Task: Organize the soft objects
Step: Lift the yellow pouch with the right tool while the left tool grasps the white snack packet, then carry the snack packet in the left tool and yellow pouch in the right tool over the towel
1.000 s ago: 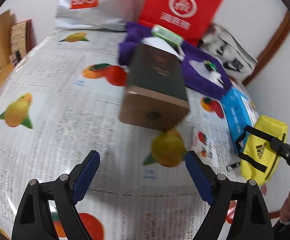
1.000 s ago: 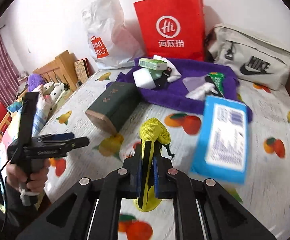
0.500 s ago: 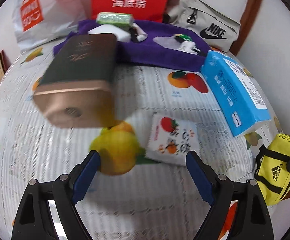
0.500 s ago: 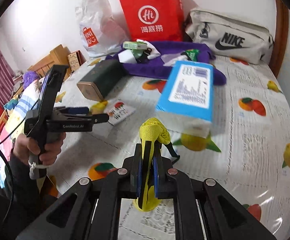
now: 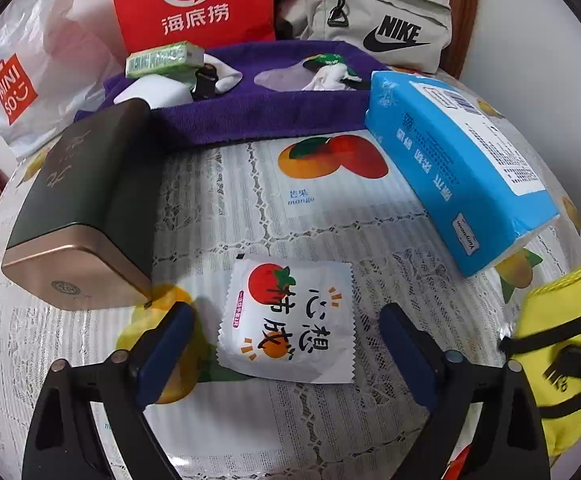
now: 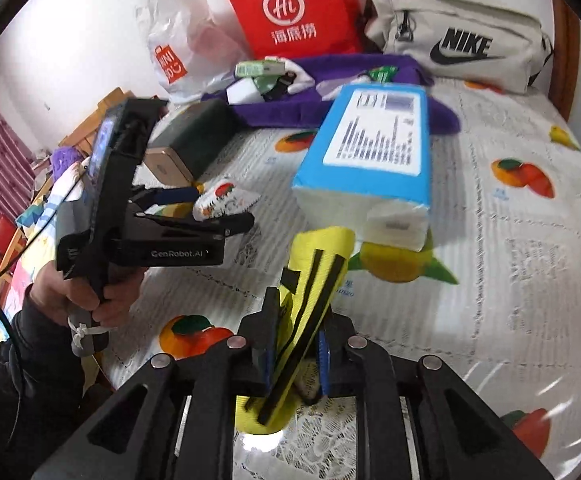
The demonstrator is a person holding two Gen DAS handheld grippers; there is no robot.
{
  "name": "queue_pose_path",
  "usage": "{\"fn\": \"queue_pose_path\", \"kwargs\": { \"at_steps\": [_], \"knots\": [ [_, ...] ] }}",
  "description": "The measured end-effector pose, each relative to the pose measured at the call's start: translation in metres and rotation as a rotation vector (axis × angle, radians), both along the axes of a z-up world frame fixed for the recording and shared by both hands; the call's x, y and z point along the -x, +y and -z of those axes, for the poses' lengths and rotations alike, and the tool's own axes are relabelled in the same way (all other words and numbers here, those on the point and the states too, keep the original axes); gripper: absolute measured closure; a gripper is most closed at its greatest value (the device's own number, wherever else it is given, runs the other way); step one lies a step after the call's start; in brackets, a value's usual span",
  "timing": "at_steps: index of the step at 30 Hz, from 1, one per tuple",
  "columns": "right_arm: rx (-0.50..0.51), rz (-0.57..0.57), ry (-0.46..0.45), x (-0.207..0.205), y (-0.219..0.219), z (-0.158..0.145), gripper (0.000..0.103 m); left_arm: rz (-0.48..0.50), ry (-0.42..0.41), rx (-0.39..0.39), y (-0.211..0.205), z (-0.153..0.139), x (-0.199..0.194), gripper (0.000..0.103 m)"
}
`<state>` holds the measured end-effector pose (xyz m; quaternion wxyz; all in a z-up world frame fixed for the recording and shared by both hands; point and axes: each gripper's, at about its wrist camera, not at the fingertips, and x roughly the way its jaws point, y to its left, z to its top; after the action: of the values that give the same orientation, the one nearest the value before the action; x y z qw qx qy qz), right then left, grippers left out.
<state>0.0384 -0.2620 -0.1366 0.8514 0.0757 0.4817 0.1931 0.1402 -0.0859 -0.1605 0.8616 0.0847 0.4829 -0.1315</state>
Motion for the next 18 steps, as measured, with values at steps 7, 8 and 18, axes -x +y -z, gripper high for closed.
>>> {"fn": "queue_pose_path", "kwargs": {
  "at_steps": [7,8,18],
  "knots": [
    [-0.020,0.027,0.000,0.002,-0.002,0.006,0.089,0.056,-0.039,0.023,-0.002,-0.005,0.009,0.047],
    [-0.019,0.035,-0.005,0.003,-0.004,0.005,0.089,0.058,-0.041,0.025,-0.003,-0.005,0.010,0.050],
    [0.015,0.106,-0.036,0.012,-0.019,-0.007,0.093,0.049,0.000,0.098,0.014,-0.011,0.021,0.077]
  ]
}}
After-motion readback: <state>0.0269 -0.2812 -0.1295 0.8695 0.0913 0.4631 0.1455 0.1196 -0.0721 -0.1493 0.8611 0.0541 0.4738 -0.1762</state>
